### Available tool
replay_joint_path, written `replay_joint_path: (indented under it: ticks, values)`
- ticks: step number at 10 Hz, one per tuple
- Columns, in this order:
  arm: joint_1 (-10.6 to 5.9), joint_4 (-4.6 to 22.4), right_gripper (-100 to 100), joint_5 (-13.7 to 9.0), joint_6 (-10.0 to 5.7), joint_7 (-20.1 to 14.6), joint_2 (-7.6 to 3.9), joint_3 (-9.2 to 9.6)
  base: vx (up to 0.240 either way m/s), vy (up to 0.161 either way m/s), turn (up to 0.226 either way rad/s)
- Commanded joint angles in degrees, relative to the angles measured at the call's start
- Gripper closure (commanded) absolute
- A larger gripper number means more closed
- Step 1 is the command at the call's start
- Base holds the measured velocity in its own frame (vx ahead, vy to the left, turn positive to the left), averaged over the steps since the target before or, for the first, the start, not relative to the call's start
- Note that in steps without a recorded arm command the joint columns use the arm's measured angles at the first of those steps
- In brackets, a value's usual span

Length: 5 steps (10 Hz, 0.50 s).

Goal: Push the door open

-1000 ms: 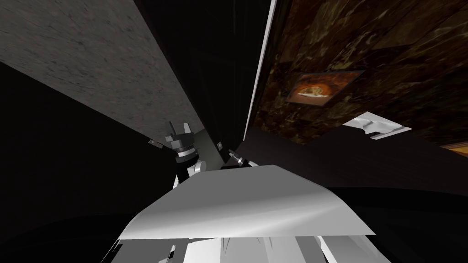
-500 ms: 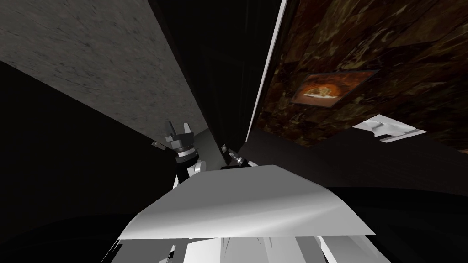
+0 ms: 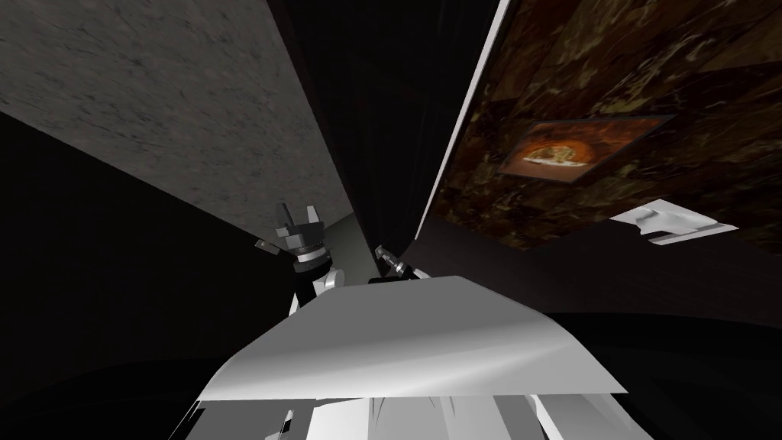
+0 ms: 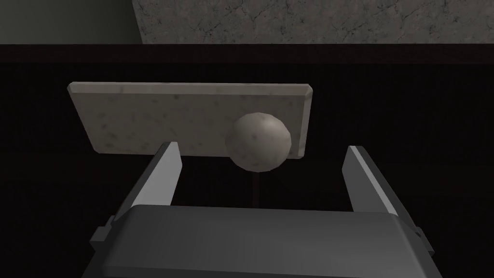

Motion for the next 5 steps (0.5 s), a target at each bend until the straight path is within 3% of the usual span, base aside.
replay_joint_path:
  ticks: [1,5]
  values:
    - [0.02,0.0,100,0.0,-0.04,0.0,-0.05,0.01,-0.007,-0.006,-0.006]
    - [0.02,0.0,100,0.0,-0.04,0.0,-0.05,0.01,-0.016,-0.017,0.001]
